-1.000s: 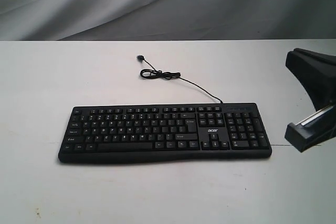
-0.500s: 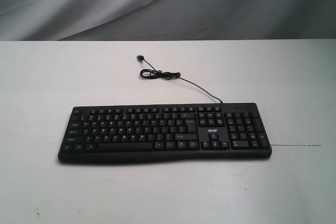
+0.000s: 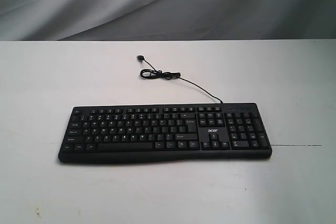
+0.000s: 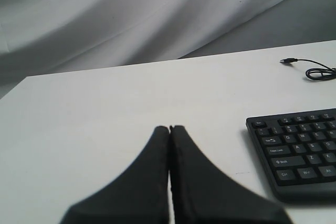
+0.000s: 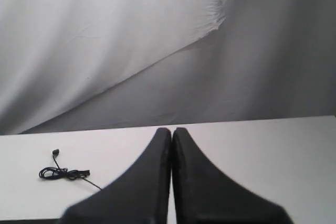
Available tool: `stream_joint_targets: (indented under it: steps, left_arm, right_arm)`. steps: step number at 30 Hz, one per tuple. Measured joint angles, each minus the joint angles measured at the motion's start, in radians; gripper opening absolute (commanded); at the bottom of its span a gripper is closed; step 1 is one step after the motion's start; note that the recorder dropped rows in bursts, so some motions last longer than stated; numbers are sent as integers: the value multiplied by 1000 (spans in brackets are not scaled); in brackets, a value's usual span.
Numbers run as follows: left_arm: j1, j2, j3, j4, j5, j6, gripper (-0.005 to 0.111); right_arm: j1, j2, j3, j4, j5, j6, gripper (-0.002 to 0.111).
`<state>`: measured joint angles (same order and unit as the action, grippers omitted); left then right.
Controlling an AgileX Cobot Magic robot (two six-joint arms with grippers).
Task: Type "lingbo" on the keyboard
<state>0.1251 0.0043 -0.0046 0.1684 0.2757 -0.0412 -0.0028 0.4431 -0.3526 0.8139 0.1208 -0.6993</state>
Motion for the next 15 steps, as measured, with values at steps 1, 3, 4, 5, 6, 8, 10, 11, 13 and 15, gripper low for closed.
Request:
stream_joint_targets:
  steps: [1,3,4,5,6,8,10,11,13,15]
  left_arm:
    - [0,0,0,0,0,0,0]
    - [0,0,0,0,0,0,0]
    - [0,0,0,0,0,0,0]
    - [0,0,0,0,0,0,0]
    - [0,0,0,0,0,0,0]
    - [0,0,0,0,0,0,0]
    - [0,0,0,0,0,0,0]
    - [0,0,0,0,0,0,0]
    - [0,0,0,0,0,0,0]
    - [0,0,0,0,0,0,0]
  right_arm:
    - [0,8,2,-9,4,11,0]
    - [0,11,2,-65,4,55,0]
    - [0,11,2,-125,2,101,0]
    - [0,11,2,-201,-1,166,0]
    - [0,11,2,-270,-1,231,0]
    - [0,8,6,-453,1,414,0]
    - [0,-12,28,-600,-3,572,0]
    - [0,-26,43,-637,-8,618,0]
    - [0,-60,93,-688,-13,692,0]
    - [0,-96,147,-709,-20,741,0]
